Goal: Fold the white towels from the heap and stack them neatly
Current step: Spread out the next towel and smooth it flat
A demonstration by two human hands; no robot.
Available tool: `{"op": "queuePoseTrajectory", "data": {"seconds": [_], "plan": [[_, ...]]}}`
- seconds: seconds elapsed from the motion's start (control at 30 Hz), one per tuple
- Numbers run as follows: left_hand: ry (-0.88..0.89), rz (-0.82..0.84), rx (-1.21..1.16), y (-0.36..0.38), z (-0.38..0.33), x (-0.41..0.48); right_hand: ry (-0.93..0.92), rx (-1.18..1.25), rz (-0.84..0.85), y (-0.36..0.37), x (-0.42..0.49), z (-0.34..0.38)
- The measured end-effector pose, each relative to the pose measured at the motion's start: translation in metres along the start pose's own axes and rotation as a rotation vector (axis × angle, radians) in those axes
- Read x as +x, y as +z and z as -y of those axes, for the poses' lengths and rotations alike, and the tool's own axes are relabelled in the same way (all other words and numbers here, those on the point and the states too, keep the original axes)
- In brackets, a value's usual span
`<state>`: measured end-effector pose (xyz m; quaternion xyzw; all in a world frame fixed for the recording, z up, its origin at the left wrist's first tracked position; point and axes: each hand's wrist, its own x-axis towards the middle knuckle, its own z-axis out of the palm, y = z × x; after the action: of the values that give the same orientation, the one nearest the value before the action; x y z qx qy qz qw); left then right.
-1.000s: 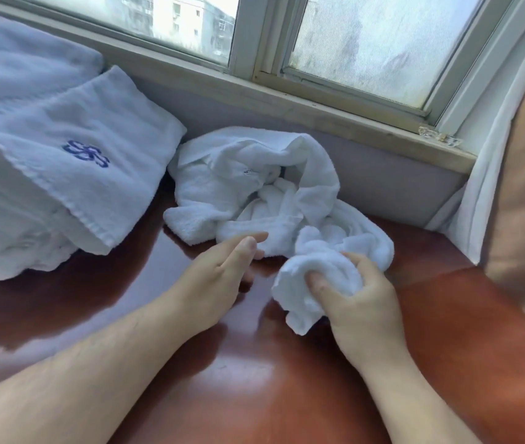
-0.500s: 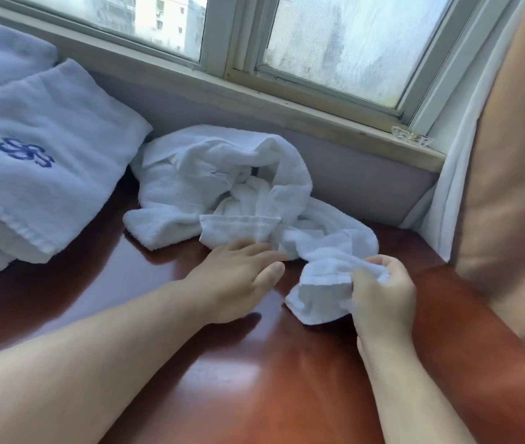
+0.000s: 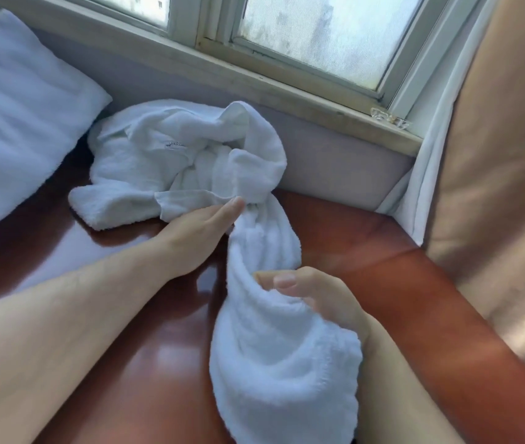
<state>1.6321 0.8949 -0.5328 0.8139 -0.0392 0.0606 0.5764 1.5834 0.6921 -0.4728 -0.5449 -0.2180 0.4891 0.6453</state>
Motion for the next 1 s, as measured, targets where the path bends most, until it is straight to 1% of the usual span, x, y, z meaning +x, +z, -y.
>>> {"op": "queuePoseTrajectory", "data": {"seconds": [0.03,0.07,0.13,0.17,0.2,0.27,0.3,0.33,0.4,0.43,0.47,0.57,0.63,0.7,0.77,0.83,0.87,0.93,0.97,1.0], "plan": [[0.007,-0.008,0.027,0.000,0.000,-0.001,-0.018,-0.074,-0.036,0.001,0.004,-0.002],[0.012,-0.042,0.096,-0.001,-0.001,-0.002,-0.035,-0.168,-0.111,0.000,0.005,-0.004],[0.013,-0.146,0.237,-0.002,0.001,-0.002,-0.044,-0.336,-0.384,-0.005,0.004,-0.008],[0.009,-0.171,0.251,-0.002,0.000,-0.002,-0.041,-0.415,-0.528,-0.008,0.002,-0.009],[0.011,-0.169,0.260,-0.002,0.000,-0.003,-0.045,-0.496,-0.678,-0.013,-0.001,-0.011],[0.048,-0.102,0.350,0.000,-0.001,-0.006,-0.074,-0.668,-1.001,-0.026,0.000,-0.015],[0.071,-0.048,0.422,0.001,-0.001,-0.007,-0.075,-0.718,-1.130,-0.031,0.000,-0.015],[0.089,0.003,0.483,0.002,-0.001,-0.006,-0.053,-0.697,-1.213,-0.035,0.003,-0.013],[0.090,0.092,0.549,0.003,0.000,-0.005,-0.023,-0.586,-1.255,-0.039,0.007,-0.010],[0.090,0.108,0.544,0.003,0.001,-0.005,-0.021,-0.552,-1.249,-0.039,0.010,-0.009],[0.098,0.106,0.530,0.003,0.003,-0.003,-0.033,-0.545,-1.207,-0.037,0.013,-0.008],[0.118,0.020,0.398,0.003,0.006,-0.002,-0.134,-0.632,-1.102,-0.035,0.019,-0.013],[0.106,-0.058,0.237,0.000,0.004,-0.003,-0.235,-0.580,-1.104,-0.035,0.020,-0.015],[0.096,-0.073,0.152,-0.001,0.003,-0.004,-0.390,-0.420,-1.133,-0.032,0.016,-0.013],[0.095,-0.068,0.150,0.000,0.001,-0.006,-0.541,-0.229,-1.166,-0.030,0.009,-0.010],[0.117,-0.059,0.254,0.003,0.000,-0.008,-0.663,-0.062,-1.190,-0.033,0.000,-0.007],[0.116,-0.051,0.311,0.004,-0.001,-0.008,-0.699,0.028,-1.158,-0.035,-0.005,-0.005],[0.101,-0.048,0.361,0.003,-0.002,-0.007,-0.685,0.126,-1.085,-0.040,-0.009,-0.004],[0.110,-0.046,0.369,0.003,0.000,-0.006,-0.621,0.095,-1.090,-0.043,-0.009,-0.007],[0.122,-0.056,0.360,0.002,0.001,-0.005,-0.521,0.010,-1.130,-0.042,-0.008,-0.010]]}}
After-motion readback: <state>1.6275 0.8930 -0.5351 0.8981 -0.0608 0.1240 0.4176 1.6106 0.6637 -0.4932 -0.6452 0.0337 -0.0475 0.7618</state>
